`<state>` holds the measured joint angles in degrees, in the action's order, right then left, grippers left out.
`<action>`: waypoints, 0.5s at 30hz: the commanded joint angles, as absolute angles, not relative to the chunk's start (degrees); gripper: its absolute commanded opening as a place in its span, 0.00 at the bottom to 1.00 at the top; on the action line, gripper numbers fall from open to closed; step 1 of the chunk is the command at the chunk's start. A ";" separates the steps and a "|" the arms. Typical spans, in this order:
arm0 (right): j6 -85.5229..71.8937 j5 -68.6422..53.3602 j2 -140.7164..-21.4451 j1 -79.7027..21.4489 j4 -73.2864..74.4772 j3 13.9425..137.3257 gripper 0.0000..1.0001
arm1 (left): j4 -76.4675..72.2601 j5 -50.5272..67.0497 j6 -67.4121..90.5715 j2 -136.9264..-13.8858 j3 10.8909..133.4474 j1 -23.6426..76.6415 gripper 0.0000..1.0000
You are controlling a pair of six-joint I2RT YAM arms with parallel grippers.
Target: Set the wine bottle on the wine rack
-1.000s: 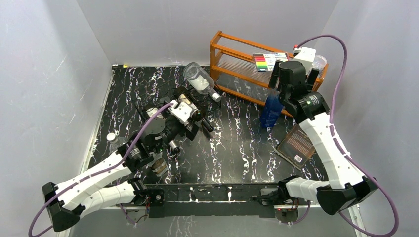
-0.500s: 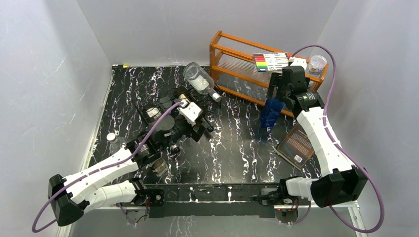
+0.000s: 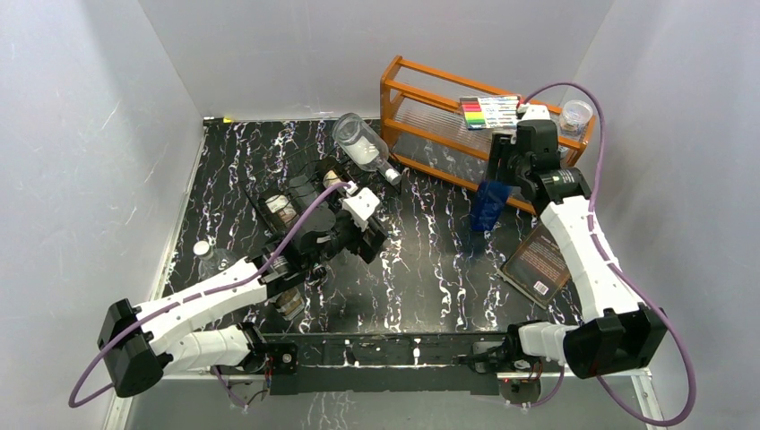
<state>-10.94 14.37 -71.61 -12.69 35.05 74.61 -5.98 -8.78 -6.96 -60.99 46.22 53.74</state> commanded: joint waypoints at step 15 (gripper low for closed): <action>-17.97 -12.33 -54.62 -12.74 34.14 71.04 0.27 | -9.99 2.98 4.99 -64.19 47.31 53.70 0.98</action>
